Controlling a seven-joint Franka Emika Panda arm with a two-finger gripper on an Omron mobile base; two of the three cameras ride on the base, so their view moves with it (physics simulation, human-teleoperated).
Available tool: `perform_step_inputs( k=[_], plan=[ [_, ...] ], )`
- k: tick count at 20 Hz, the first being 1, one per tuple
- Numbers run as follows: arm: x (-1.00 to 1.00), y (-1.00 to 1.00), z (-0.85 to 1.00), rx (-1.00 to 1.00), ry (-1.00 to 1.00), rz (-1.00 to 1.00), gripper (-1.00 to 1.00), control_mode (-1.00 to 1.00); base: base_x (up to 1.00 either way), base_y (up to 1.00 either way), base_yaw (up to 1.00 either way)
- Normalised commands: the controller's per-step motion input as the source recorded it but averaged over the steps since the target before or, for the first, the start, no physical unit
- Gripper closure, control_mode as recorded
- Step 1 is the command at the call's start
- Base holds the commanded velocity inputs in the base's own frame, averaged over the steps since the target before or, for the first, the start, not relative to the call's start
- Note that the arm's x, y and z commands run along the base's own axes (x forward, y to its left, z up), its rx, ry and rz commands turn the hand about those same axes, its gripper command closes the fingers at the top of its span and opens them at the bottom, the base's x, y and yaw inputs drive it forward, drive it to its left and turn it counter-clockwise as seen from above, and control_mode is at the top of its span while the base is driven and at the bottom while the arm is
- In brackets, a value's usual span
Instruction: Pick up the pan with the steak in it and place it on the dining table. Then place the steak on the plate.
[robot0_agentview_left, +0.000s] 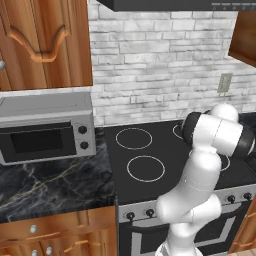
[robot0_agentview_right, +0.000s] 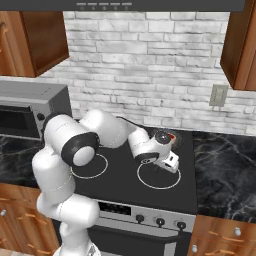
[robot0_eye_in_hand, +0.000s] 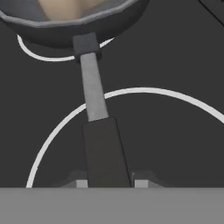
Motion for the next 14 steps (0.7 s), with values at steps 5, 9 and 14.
perform_step_inputs(
  k=[5,9,14],
  plan=[
    [-0.3,0.11,0.42,0.0,-0.09,0.02,1.0,-1.0,0.0,0.0,0.0],
    [-0.46,0.15,0.62,0.0,-0.27,0.05,1.0,-1.0,0.0,0.0,0.0],
    [-0.48,0.25,0.54,0.0,-0.3,0.05,1.0,-1.0,0.0,0.0,0.0]
  ],
)
